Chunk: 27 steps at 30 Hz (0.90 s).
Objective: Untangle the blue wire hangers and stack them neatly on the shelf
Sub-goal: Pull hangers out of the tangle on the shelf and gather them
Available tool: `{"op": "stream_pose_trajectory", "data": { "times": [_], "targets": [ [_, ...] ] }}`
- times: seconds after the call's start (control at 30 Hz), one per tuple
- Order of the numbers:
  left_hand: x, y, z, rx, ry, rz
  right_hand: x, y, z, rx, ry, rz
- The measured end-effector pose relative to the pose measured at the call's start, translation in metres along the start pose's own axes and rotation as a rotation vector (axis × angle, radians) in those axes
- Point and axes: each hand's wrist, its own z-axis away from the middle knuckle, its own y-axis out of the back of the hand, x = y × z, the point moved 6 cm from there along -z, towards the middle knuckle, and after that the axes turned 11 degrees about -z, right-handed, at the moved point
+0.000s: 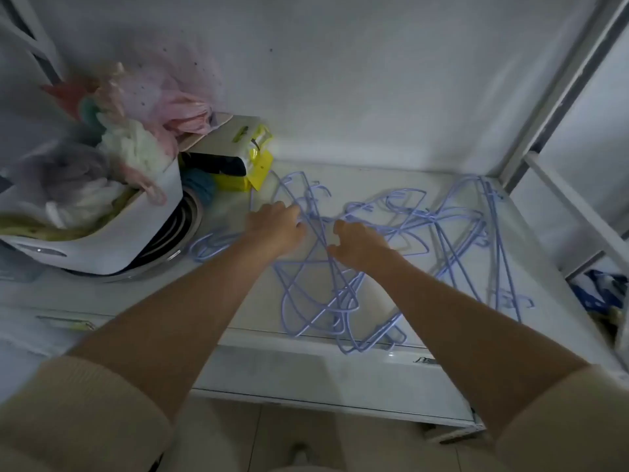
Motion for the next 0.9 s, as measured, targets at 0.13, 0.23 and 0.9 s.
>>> {"op": "stream_pose_trajectory", "data": {
  "times": [0.13, 0.23, 0.9],
  "targets": [
    [-0.015, -0.008, -0.001, -0.036, -0.003, -0.043, -0.009, -0.017, -0.002, -0.061, -0.013, 0.059],
    [-0.023, -0.017, -0.004, -0.075, -0.005, -0.060, -0.011, -0.022, -0.002, -0.076, -0.043, 0.054],
    [0.026, 0.055, -0.004, 0.380, 0.016, 0.178, 0.056, 0.051, 0.021, 0.315, -0.202, -0.298]
  ]
}}
